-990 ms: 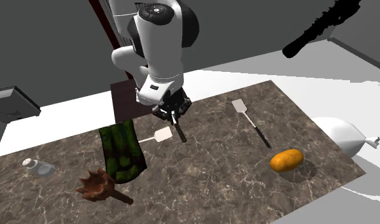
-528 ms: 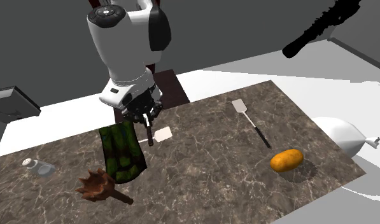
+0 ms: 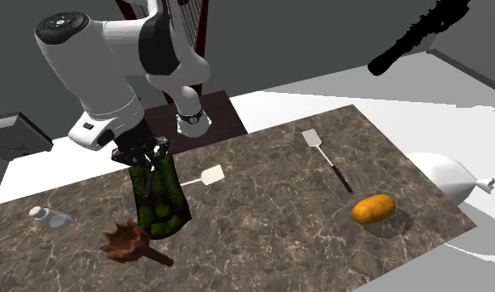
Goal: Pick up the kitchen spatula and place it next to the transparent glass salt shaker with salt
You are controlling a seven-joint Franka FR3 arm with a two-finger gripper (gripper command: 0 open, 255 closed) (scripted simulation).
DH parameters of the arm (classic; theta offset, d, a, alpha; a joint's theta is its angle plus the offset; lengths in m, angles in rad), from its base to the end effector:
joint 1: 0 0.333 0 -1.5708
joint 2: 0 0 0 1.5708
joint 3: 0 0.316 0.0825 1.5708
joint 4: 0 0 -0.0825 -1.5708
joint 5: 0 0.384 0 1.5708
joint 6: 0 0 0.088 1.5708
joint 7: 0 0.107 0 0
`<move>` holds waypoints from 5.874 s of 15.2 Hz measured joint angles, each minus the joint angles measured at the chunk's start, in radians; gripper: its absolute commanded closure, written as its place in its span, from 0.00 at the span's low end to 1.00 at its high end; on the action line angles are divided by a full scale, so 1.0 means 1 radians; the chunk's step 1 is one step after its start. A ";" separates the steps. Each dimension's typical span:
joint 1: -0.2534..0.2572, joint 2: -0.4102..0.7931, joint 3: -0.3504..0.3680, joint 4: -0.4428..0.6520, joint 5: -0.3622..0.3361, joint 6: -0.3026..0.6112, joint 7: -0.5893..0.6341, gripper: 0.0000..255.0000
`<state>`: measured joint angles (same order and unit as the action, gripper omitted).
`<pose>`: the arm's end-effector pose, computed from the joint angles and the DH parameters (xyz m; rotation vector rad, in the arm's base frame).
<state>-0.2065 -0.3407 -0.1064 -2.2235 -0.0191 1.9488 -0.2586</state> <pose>0.4344 -0.1458 0.5171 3.1380 -0.0673 0.1046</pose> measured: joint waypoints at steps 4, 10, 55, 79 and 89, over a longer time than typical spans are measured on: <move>-0.041 0.022 -0.075 0.025 -0.014 -0.003 -0.108 1.00; -0.089 0.094 -0.173 0.111 -0.016 -0.017 -0.256 1.00; -0.561 0.963 -0.415 0.976 0.386 -0.134 -0.987 1.00; -0.548 1.013 -0.394 0.837 0.420 0.046 -1.021 0.00; -0.551 0.973 -0.409 0.894 0.397 -0.045 -1.005 0.00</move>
<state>-0.7571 0.6323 -0.5154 -1.3295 0.3780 1.9036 -1.2636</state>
